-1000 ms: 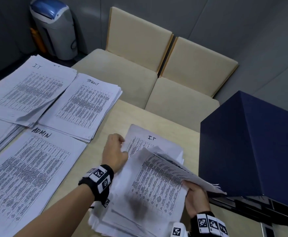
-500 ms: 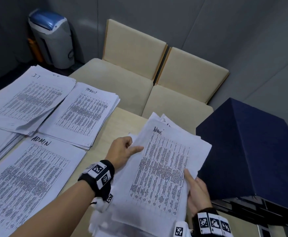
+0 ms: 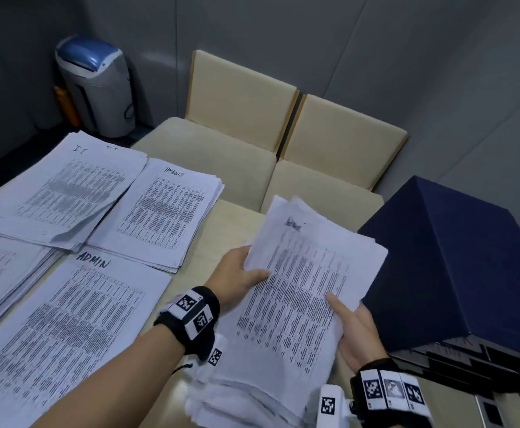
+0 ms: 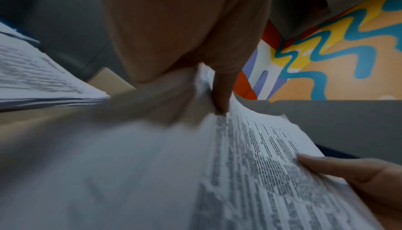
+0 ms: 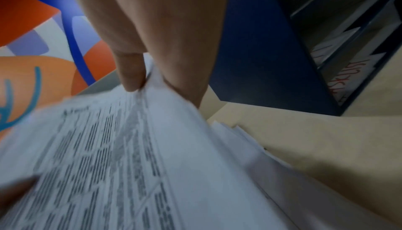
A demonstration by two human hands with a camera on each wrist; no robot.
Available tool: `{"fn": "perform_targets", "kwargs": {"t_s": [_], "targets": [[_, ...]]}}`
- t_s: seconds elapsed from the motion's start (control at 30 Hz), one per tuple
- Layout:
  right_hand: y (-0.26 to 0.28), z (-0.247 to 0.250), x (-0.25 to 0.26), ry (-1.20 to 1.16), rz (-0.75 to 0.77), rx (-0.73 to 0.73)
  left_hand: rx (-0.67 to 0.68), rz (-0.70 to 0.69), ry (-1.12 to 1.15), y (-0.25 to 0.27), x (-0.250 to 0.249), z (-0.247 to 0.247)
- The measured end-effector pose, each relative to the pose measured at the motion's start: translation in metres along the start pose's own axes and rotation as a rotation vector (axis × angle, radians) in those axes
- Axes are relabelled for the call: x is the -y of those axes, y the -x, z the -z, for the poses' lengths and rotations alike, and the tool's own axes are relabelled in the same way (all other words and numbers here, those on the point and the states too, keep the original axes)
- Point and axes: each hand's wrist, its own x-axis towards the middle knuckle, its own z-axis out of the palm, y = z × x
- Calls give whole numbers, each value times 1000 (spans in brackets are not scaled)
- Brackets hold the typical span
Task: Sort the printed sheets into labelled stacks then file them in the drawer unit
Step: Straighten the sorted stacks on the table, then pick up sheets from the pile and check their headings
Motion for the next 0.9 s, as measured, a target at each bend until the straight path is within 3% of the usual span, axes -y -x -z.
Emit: {"fn": "perform_targets", "kwargs": {"t_s": [0.07, 0.17, 0.23, 0.33, 0.47, 0.57, 0.73, 0.9], "targets": [[3, -10, 3, 65, 43, -41, -25, -86, -26, 3, -15, -5], [11, -19, 18, 143, 243, -168, -85, -211, -53, 4, -38, -6], [21, -22, 29, 117, 350, -147, -133, -286, -10, 9, -51, -6], [29, -19, 30, 128, 385, -89, -192, -346, 13, 17, -52, -8], [18, -4, -9, 395, 229, 4, -214, -76, -98, 24, -1, -11], [12, -9, -28, 561, 143, 11, -339, 83, -124, 42, 30, -9], [7, -45, -26, 406, 276, 50, -465, 33, -114, 74, 28, 23], [29, -102, -41, 380, 229, 288, -607, 106, -210, 111, 33, 79]]}}
